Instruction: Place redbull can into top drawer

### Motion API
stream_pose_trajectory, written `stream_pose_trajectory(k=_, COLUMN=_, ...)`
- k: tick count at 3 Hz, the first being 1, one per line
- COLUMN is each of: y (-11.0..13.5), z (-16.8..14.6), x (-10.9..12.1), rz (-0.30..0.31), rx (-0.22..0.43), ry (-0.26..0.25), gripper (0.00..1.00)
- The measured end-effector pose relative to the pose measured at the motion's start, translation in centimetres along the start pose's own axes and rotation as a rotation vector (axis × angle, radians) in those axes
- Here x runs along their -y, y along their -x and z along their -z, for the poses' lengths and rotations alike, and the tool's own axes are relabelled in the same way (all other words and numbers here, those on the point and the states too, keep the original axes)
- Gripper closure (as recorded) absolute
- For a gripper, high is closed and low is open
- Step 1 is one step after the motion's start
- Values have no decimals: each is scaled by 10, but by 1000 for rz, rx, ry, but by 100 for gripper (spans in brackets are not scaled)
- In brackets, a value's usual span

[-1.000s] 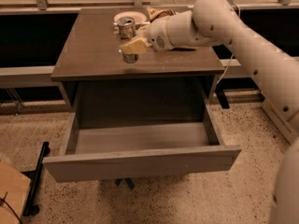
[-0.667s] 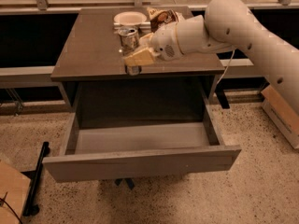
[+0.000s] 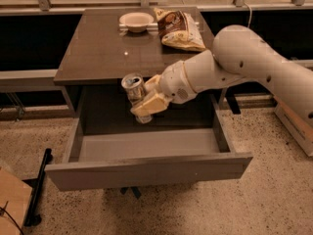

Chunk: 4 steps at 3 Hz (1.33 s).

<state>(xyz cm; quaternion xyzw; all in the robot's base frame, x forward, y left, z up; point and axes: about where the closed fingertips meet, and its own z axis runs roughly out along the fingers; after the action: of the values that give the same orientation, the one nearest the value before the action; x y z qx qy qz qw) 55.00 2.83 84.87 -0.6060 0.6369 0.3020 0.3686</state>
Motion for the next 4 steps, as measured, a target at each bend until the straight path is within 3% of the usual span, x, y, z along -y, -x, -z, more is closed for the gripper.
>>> stream_pose_trajectory(k=1, y=-39, z=-18, x=-12, rz=-2, rx=-29, ry=-14, gripper=100)
stream_pose_trajectory(k=3, y=-59, z=-36, x=-7, rz=-39, rx=13, ry=9, gripper=100)
stream_pose_trajectory(k=4, y=-93, z=-54, x=-3, rz=-71, rx=25, ry=3, gripper=100)
